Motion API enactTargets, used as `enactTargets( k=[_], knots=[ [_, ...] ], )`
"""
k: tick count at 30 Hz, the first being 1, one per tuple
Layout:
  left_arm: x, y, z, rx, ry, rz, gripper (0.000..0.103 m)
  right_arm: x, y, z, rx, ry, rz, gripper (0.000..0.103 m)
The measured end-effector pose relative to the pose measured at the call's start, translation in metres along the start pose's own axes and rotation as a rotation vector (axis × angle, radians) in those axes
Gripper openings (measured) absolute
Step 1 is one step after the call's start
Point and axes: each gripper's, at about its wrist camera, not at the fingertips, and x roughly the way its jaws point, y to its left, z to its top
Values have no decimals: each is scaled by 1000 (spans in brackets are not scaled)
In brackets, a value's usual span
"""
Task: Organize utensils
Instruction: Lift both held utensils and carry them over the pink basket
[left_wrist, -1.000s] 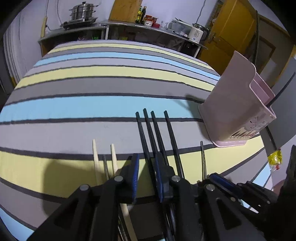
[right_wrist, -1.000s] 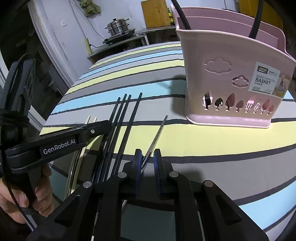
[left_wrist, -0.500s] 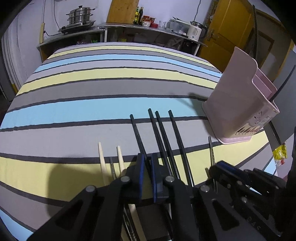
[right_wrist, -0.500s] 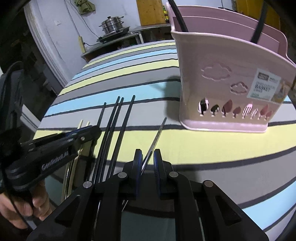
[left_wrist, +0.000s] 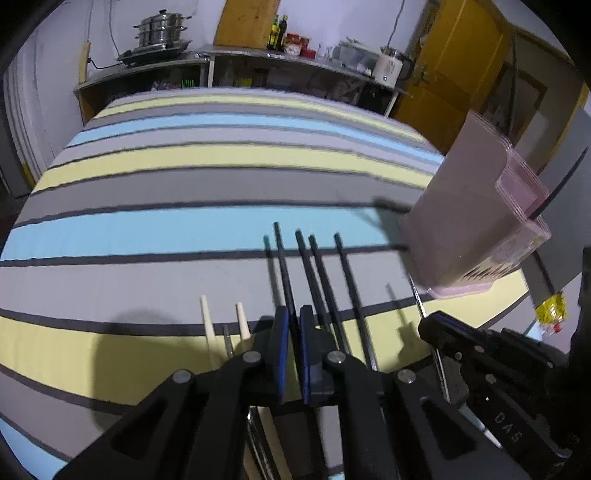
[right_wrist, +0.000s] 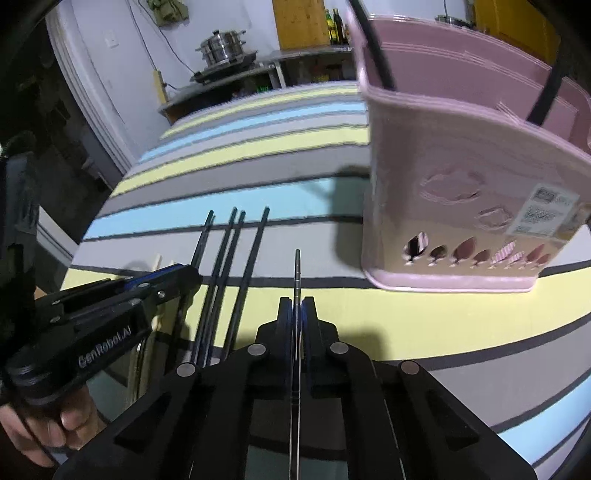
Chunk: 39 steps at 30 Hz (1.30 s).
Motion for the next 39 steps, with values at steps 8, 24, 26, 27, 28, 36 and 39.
enactTargets(
  k=[8, 24, 26, 27, 28, 36, 39],
  knots=[
    [-63, -9, 9, 29, -100, -66, 5, -49, -6, 4, 24, -88, 45, 5],
    [-146, -34, 22, 108, -210, -141, 5, -136, -22, -5, 48, -242, 53, 5],
    [-151, -40, 25, 122, -220, -148, 5, -142, -23, -4, 52, -259, 46, 5],
    [-153, -44, 25, 127, -226, -150, 5, -146, -24, -4, 54, -267, 43, 5],
    [-155, -47, 27, 131, -230, -156, 5, -149, -26, -4, 54, -273, 41, 5],
    [-154, -76, 42, 168, -231, -205, 5, -169, -43, 0, 78, -318, 18, 5],
    [-152, -86, 50, 175, -225, -229, 5, -173, -49, 4, 87, -328, 16, 5]
  ],
)
